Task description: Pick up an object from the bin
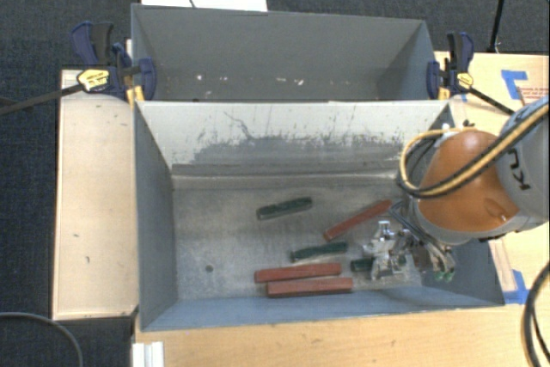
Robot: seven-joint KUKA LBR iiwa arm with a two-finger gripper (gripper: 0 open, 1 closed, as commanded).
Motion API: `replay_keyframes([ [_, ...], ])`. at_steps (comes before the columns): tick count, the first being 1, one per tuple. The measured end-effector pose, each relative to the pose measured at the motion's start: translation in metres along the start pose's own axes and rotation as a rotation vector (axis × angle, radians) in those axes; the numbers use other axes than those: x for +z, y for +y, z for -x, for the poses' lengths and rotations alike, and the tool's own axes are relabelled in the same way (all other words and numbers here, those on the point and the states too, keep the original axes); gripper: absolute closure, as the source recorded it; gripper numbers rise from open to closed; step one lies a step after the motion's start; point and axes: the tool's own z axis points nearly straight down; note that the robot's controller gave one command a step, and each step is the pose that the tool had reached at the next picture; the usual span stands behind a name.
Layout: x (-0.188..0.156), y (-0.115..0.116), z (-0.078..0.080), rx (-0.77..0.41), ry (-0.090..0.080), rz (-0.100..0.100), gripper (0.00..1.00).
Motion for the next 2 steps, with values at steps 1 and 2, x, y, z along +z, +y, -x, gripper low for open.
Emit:
replay_keyframes([
  [1,0.0,0.0,0.0,-0.002,0.0,0.0,1.0],
  [2,-0.15,-0.008,0.014,-0.396,0.001,0.002,1.0],
])
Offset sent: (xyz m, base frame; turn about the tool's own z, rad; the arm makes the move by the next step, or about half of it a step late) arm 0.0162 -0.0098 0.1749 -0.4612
